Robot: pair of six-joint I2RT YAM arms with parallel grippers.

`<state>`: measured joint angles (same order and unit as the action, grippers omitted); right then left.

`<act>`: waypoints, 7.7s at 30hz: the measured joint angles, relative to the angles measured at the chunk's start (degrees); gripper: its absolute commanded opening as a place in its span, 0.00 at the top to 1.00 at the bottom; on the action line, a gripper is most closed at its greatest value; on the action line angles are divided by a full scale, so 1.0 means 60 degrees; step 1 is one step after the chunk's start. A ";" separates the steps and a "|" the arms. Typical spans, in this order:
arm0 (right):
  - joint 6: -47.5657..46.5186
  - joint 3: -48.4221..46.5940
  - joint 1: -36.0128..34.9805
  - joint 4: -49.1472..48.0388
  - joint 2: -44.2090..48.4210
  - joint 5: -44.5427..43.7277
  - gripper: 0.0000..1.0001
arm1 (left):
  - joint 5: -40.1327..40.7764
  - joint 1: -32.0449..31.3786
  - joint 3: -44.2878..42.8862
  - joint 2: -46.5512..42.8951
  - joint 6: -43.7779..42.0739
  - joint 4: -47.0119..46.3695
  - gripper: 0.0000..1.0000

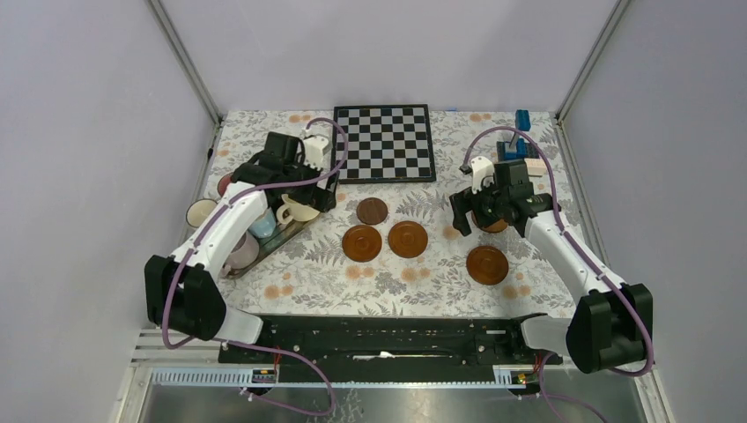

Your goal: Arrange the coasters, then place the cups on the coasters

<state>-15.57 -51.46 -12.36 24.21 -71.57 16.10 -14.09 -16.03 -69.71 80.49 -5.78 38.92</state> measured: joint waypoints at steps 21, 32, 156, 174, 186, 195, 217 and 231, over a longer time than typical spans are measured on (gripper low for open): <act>-0.1745 -0.1606 0.3424 0.1541 -0.2473 -0.0087 0.06 | 0.0015 -0.4226 -0.0863 0.3581 -0.1304 -0.1719 0.22; -0.1865 -0.1606 0.3340 0.1224 -0.3122 -0.0073 0.19 | 0.0011 -0.4954 -0.1526 0.5388 -0.1432 -0.3045 0.43; -0.3475 0.0565 0.2412 0.1807 -0.2448 -0.0029 0.26 | -0.1326 -0.2375 0.0459 0.1665 -0.1887 -0.1311 0.01; -0.3636 0.1759 0.1880 0.1075 -0.1555 -0.1446 0.39 | -0.1075 -0.2444 0.0878 0.1643 -0.2262 -0.1515 0.05; -0.4783 0.1628 0.4273 0.1144 -0.1687 -0.1362 0.41 | -0.0714 -0.2852 0.1738 0.1643 -0.3428 -0.1519 0.13; -0.5504 0.0940 0.5719 0.1446 -0.2459 -0.1158 0.41 | -0.0036 -0.3417 0.2062 0.1818 -0.4091 -0.1971 0.22; -0.5818 -0.0291 0.5901 0.2761 -0.2004 -0.0495 0.26 | 0.0707 -0.3049 0.2069 0.2648 -0.4288 -0.2681 0.41; -0.5712 0.0251 0.5901 0.2554 -0.2237 -0.0605 0.29 | 0.0663 -0.4907 0.1763 0.3009 -0.4186 -0.2798 0.61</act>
<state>-49.84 -49.95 23.05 39.53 -84.99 12.47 -10.11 -45.47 -59.13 98.54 -30.89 22.13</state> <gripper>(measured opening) 0.724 0.410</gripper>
